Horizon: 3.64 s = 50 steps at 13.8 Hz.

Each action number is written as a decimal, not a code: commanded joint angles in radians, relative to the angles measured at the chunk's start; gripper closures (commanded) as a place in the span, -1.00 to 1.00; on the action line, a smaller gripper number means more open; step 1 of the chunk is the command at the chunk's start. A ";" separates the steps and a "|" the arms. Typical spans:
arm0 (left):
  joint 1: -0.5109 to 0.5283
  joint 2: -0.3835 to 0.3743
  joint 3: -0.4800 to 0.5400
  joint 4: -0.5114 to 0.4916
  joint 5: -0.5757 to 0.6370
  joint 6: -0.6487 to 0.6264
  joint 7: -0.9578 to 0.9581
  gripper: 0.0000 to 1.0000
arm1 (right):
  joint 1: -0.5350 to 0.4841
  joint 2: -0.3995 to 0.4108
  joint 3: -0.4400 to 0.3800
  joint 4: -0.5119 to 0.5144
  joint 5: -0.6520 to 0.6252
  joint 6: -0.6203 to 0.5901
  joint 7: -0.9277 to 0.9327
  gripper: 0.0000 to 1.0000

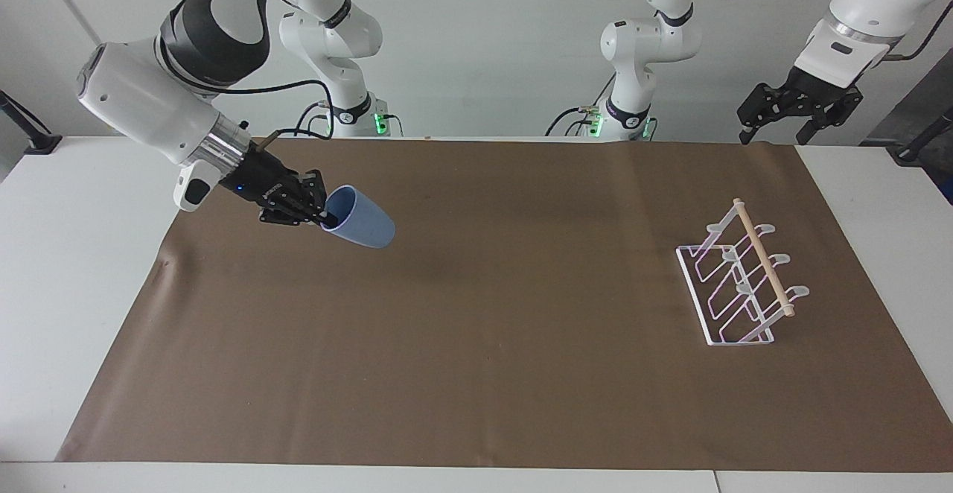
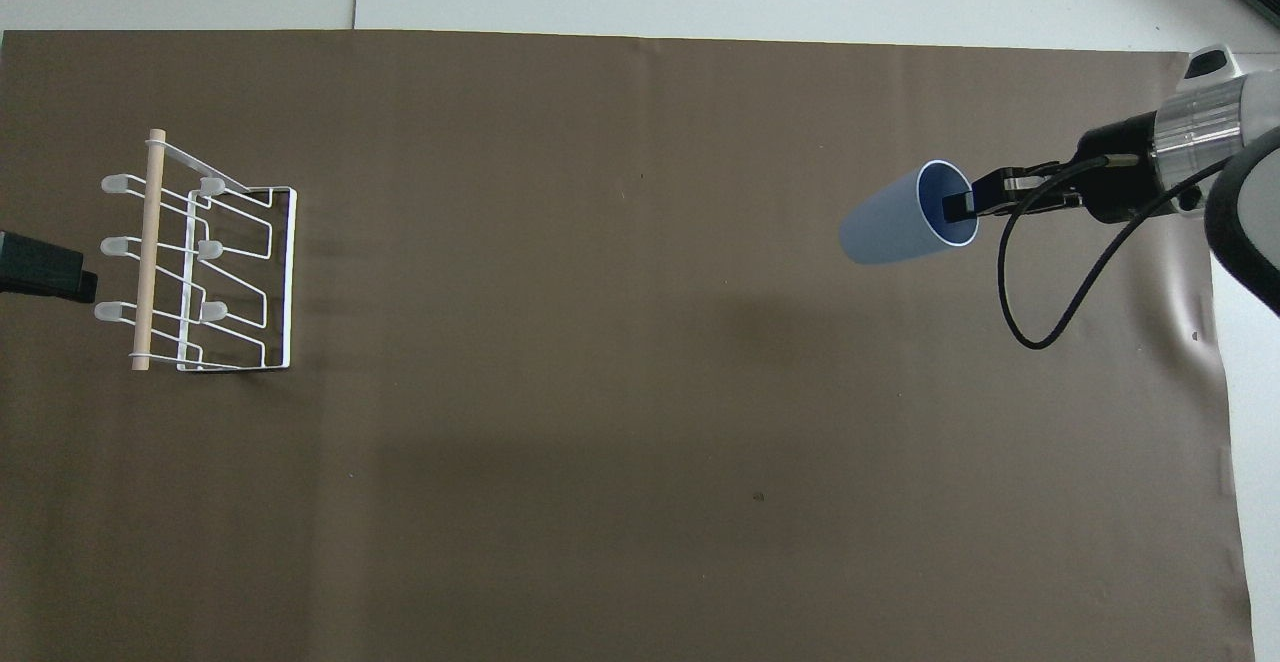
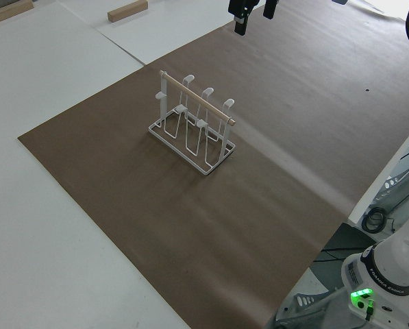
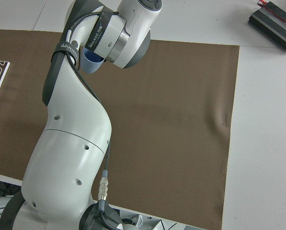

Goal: Hang cup on cup holder
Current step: 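Lift the blue cup with the right gripper and tip it sideways, then hold the cup out with the right gripper while the left gripper approaches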

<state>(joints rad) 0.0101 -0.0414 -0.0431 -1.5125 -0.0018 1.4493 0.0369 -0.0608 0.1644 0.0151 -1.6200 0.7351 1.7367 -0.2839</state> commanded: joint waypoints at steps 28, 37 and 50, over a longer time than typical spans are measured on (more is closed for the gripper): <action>-0.047 -0.003 -0.155 -0.018 -0.429 0.169 -1.050 -1.00 | 0.269 -0.051 0.006 -0.244 0.954 0.244 -0.060 1.00; -0.048 0.028 -0.253 -0.011 -0.532 0.403 -1.819 -1.00 | 0.299 -0.048 0.005 -0.241 0.955 0.264 -0.061 1.00; -0.130 0.190 -0.291 0.089 -0.650 0.511 -2.194 -1.00 | 0.291 -0.048 0.005 -0.242 0.951 0.265 -0.060 1.00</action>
<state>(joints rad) -0.0882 0.1238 -0.3364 -1.4659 -0.6450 1.9470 -2.1289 0.2357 0.1198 0.0137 -1.8562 1.6572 1.9881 -0.3054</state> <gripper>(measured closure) 0.000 0.956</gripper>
